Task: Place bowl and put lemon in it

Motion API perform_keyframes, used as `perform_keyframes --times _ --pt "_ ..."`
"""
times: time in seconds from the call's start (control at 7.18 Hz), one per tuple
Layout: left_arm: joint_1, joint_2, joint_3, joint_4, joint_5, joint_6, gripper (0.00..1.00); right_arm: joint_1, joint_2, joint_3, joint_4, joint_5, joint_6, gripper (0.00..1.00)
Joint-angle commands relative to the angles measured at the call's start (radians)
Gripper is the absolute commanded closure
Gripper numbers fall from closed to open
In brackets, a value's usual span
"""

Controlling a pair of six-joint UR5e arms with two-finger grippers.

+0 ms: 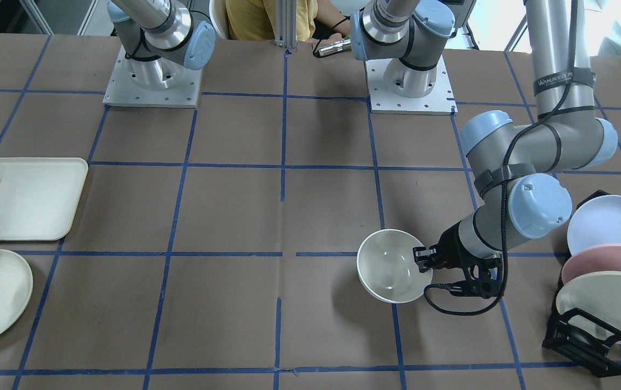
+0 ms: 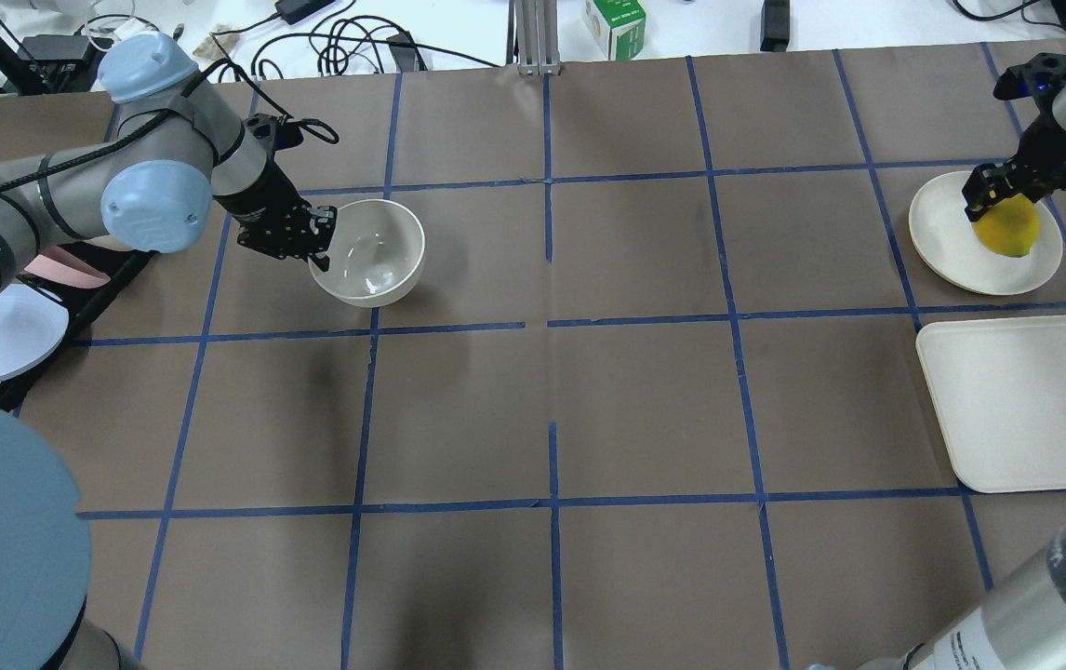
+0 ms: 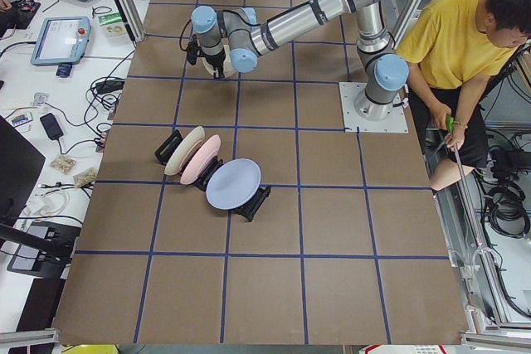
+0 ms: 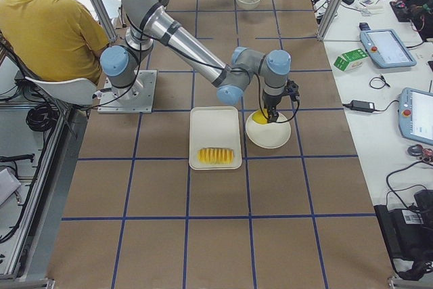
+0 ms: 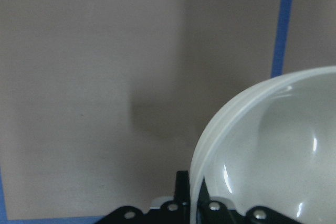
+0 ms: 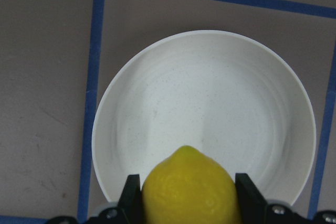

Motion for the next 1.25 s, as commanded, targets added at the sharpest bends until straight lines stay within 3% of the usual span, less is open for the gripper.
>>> perform_keyframes --times 0.0,0.28,0.84,0.97,1.11 --pt "-0.183 0.024 -0.023 0.030 -0.044 -0.240 1.00 0.070 -0.081 -0.002 0.104 0.000 0.105 1.00" --pt "-0.291 0.003 -0.041 0.116 -0.017 -0.347 1.00 0.198 -0.148 -0.002 0.167 0.000 0.304 1.00" --pt "-0.296 -0.042 -0.080 0.239 -0.012 -0.383 1.00 0.395 -0.173 0.007 0.189 0.016 0.598 1.00" --pt "-0.298 -0.048 -0.093 0.238 -0.016 -0.387 0.85 0.453 -0.169 0.007 0.177 0.021 0.679 1.00" --pt "-0.298 -0.047 -0.101 0.248 -0.018 -0.390 0.42 0.513 -0.157 0.000 0.169 0.020 0.740 1.00"
